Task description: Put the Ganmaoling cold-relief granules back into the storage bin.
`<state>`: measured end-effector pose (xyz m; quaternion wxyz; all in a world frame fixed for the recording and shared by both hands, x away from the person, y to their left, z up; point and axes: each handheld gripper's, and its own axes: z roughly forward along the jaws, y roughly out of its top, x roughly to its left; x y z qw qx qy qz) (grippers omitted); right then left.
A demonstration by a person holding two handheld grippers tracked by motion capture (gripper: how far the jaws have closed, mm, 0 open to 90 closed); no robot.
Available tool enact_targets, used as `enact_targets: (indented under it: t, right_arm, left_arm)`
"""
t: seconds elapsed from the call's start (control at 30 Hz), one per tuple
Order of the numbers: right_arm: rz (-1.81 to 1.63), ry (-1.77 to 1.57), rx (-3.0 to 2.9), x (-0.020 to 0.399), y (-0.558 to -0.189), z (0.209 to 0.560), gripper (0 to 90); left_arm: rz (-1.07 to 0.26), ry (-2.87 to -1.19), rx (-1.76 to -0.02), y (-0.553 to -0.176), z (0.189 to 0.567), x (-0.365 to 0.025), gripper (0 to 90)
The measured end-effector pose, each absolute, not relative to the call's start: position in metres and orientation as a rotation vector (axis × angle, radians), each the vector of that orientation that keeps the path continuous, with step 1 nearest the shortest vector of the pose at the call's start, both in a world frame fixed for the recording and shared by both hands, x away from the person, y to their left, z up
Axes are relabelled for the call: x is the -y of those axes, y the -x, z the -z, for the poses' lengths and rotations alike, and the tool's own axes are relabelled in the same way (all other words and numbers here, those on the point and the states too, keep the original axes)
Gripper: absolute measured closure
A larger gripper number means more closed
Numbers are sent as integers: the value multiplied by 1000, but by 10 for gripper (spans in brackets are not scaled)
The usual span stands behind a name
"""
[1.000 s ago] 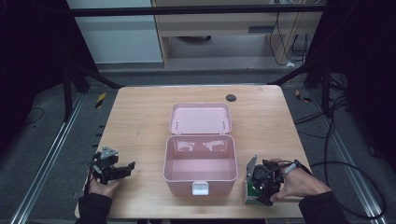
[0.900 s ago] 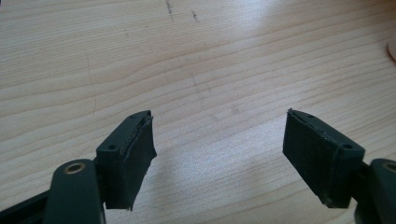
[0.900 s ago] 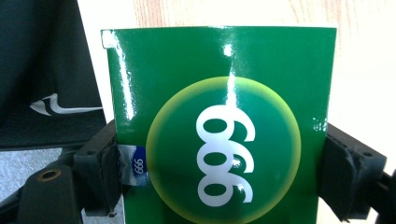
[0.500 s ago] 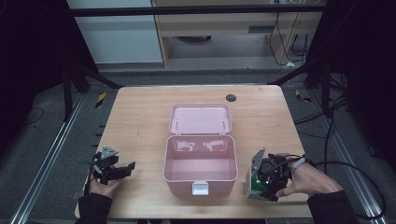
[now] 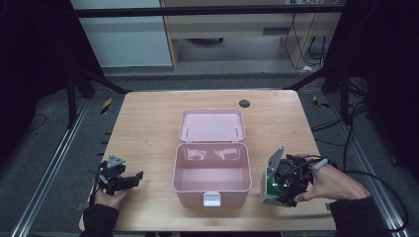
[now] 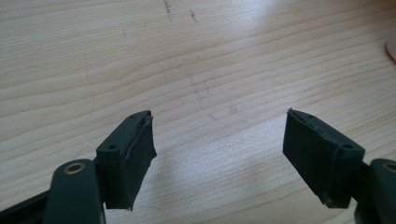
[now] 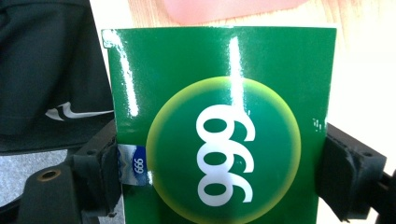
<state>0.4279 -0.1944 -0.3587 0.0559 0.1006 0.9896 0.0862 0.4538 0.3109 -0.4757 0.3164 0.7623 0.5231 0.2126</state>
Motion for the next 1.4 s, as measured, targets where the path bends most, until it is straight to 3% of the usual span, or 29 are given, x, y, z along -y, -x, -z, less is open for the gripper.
enact_targets:
  t: [1.4]
  right_arm:
    - [-250,-226,-2951,160,-443,280,164]
  left_arm:
    - [-557,-2017,-1375,-454,476,-311,239]
